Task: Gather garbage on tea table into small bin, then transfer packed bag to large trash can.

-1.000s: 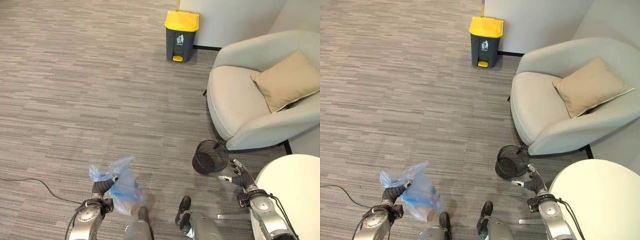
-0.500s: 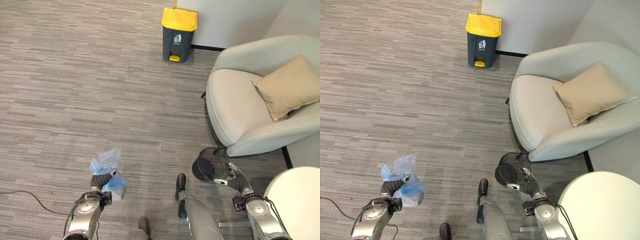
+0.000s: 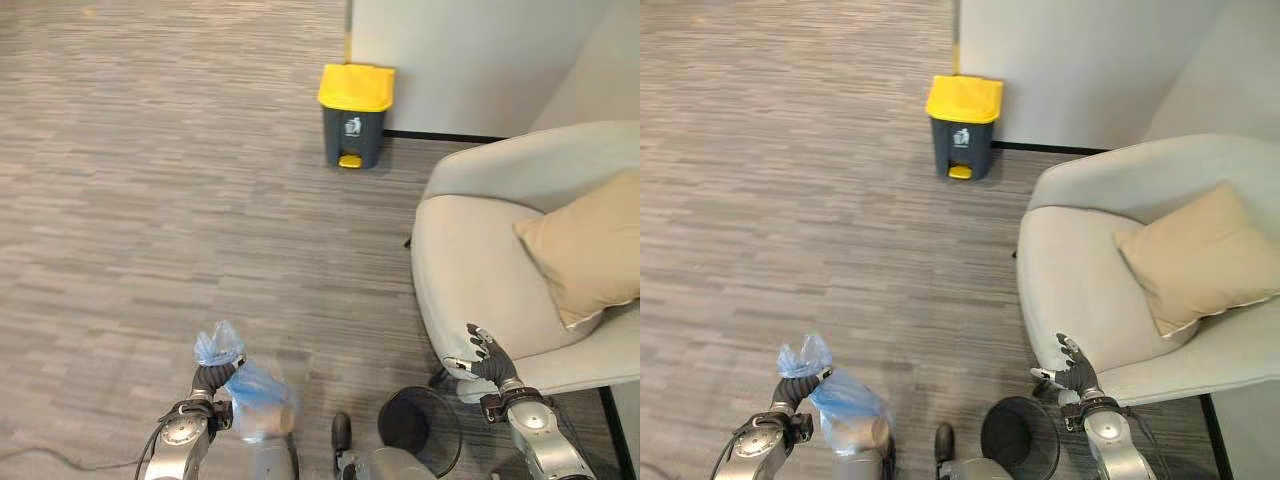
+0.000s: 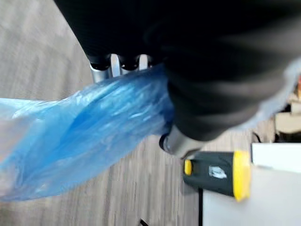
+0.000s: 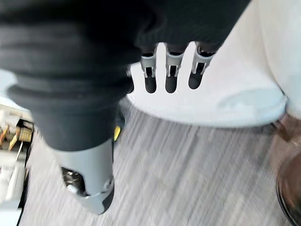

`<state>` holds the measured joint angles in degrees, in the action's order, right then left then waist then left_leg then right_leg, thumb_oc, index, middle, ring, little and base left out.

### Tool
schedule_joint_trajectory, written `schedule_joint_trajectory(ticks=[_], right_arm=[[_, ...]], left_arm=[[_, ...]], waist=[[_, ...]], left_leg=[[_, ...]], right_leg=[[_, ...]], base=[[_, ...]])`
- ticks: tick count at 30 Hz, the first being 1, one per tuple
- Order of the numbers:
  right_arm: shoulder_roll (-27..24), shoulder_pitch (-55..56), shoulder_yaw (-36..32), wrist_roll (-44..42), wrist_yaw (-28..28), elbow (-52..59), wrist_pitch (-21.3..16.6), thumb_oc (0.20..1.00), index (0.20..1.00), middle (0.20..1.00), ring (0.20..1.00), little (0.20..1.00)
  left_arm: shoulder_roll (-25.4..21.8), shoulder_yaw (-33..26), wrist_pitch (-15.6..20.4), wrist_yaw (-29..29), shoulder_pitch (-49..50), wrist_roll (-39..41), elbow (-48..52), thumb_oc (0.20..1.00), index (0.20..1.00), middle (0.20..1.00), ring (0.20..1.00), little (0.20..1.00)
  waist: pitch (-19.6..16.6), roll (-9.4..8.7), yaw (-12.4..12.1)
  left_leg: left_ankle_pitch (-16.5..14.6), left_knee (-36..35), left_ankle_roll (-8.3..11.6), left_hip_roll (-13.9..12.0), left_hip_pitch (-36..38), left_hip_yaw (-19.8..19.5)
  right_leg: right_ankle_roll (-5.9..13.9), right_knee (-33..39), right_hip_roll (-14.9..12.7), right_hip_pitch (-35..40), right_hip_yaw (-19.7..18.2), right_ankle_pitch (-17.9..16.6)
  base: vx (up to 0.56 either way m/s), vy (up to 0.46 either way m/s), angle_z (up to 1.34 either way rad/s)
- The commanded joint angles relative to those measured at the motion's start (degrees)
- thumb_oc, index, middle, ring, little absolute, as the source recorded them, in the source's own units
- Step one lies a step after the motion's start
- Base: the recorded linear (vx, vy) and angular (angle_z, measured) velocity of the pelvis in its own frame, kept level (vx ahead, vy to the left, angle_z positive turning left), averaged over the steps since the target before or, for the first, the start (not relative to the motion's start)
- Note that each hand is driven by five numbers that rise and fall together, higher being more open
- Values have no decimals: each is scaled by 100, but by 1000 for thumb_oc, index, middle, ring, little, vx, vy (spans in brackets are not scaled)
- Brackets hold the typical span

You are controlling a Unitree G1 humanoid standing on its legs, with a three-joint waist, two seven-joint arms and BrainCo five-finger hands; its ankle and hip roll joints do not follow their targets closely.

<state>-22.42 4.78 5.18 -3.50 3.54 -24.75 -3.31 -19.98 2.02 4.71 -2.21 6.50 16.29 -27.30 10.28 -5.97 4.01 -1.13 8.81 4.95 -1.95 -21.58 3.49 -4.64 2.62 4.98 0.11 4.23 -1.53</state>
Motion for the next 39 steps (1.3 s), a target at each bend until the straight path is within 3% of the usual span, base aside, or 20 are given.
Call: schedule_joint_trajectory(ticks=[1,4,9,10,13,15,17,21,25,27,28,30,31,32,33,35,36,37,38,39], right_arm=[[-164,14,-43,-159,118,194,-236,1000,1000,1000,1000,1000],[-136,9,-17,-112,150,118,-209,1000,1000,1000,1000,1000],[75,-41,-40,-67,59,94,-177,1000,1000,1000,1000,1000],[131,-166,42,-62,23,128,-169,1000,1000,1000,1000,1000],[161,-293,99,-69,55,138,-177,1000,1000,1000,1000,1000],[180,-398,151,-83,50,138,-161,1000,1000,1000,1000,1000],[148,-451,178,-111,42,109,-156,1000,1000,1000,1000,1000],[97,-505,253,-169,47,87,-134,1000,1000,1000,1000,1000],[83,-369,203,-145,35,104,-123,1000,1000,1000,1000,1000],[65,-126,83,-163,18,139,-124,1000,1000,1000,1000,1000],[67,-127,83,-163,18,140,-124,1000,1000,1000,1000,1000],[41,11,-18,-167,6,139,-127,1000,1000,1000,1000,1000],[42,12,-17,-167,6,140,-127,1000,1000,1000,1000,1000],[-27,63,-57,-206,13,182,-148,1000,1000,1000,1000,1000],[-65,72,-70,-229,30,180,-149,1000,1000,1000,1000,1000],[-82,67,-82,-244,48,150,-152,1000,1000,1000,1000,1000],[-132,44,-88,-273,75,115,-135,1000,1000,1000,1000,1000],[-132,44,-89,-273,75,115,-135,1000,1000,1000,1000,1000],[-142,21,-111,-303,99,79,-131,1000,1000,1000,1000,1000],[-155,24,-120,-290,103,75,-144,1000,1000,1000,1000,1000]], left_arm=[[-279,-122,301,-31,-94,-128,362,200,200,200,200,200],[-272,-114,298,-77,-105,-139,367,200,200,200,200,200],[-364,-68,248,-1,-95,-236,394,200,200,200,200,200],[-430,-96,230,-34,-116,-226,446,200,200,200,200,200],[-448,-144,248,-103,-148,-195,485,200,200,200,200,200],[-456,-161,271,-144,-169,-151,508,200,200,200,200,200],[-444,-138,293,-151,-189,-108,501,200,200,200,200,200],[-430,-131,302,-175,-279,-62,414,200,200,200,200,200],[-398,-91,309,-143,-331,-99,366,200,200,200,200,200],[-361,-46,281,-44,-249,-190,388,200,200,200,200,200],[-364,-47,281,-45,-249,-191,389,200,200,200,200,200],[-328,-50,248,4,-123,-225,388,200,200,200,200,200],[-328,-50,247,4,-122,-225,388,200,200,200,200,200],[-324,-44,236,57,-41,-192,445,200,200,200,200,200],[-317,-57,232,51,-41,-157,443,200,200,200,200,200],[-310,-59,232,35,-51,-142,431,200,200,200,200,200],[-279,-39,218,29,-96,-107,394,200,200,200,200,200],[-279,-38,219,28,-97,-107,394,200,200,200,200,200],[-268,-21,214,39,-97,-111,362,200,200,200,200,200],[-280,-23,214,38,-98,-126,372,200,200,200,200,200]], waist=[[183,87,-154],[172,126,-266],[-135,-10,-278],[-93,-75,-293],[-45,-40,-321],[18,15,-340],[111,78,-263],[275,53,-135],[296,70,-3],[144,130,100],[134,114,109],[-21,246,212],[-25,244,216],[-48,261,236],[-36,268,235],[-66,228,260],[-20,143,218],[-19,146,216],[7,56,157],[12,46,145]], left_leg=[[405,14,-59,32,402,28],[610,-219,-7,-15,237,-88],[141,94,-307,131,552,78],[-141,153,-555,311,762,139],[-228,113,-665,343,900,191],[-321,-9,-723,338,1145,241],[-416,-174,-724,394,1440,181],[-774,-299,-697,603,2018,108],[-1019,-325,-610,686,2392,-91],[-1246,-388,-494,646,2760,-278],[-1224,-394,-497,664,2743,-284],[-896,-58,-177,399,2799,-266],[-893,-59,-178,402,2794,-269],[-470,792,23,280,2529,-221],[-358,1162,65,207,2411,-168],[-201,1374,56,159,2294,-92],[-356,1698,-98,78,1887,97],[-362,1706,-98,74,1884,98],[-707,1408,-271,54,1574,263],[-765,1198,-279,54,1491,269]], right_leg=[[781,-418,-678,-127,98,631],[774,-446,-645,153,-80,837],[1023,-1008,-1058,419,-328,1071],[1150,-1979,-1173,38,-488,624],[1216,-2457,-1204,-323,-464,265],[1145,-2663,-1210,-774,-253,213],[1080,-2453,-1047,-1159,-85,415],[1184,-1223,-1050,-1619,518,142],[1258,-842,-1045,-1826,610,-66],[1123,-895,-1007,-1640,467,-58],[1125,-883,-1025,-1652,468,-74],[994,-899,-972,-1432,669,21],[994,-897,-976,-1436,671,19],[861,-832,-874,-1214,660,122],[789,-807,-805,-1085,628,201],[729,-779,-807,-1010,622,271],[674,-753,-828,-808,545,419],[673,-755,-824,-809,544,419],[726,-711,-889,-611,470,506],[749,-721,-903,-584,461,558]], base=[[283,87,-60],[379,181,-44],[515,333,-40],[327,270,1],[204,178,-11],[219,151,7],[302,115,-4],[333,36,1],[444,-51,34],[497,-124,56],[419,-148,85],[390,-167,90],[346,-189,53],[326,-176,27],[318,-175,32],[235,-104,14],[265,-109,-12],[346,-85,-32],[269,-17,-32],[332,-5,-30]])
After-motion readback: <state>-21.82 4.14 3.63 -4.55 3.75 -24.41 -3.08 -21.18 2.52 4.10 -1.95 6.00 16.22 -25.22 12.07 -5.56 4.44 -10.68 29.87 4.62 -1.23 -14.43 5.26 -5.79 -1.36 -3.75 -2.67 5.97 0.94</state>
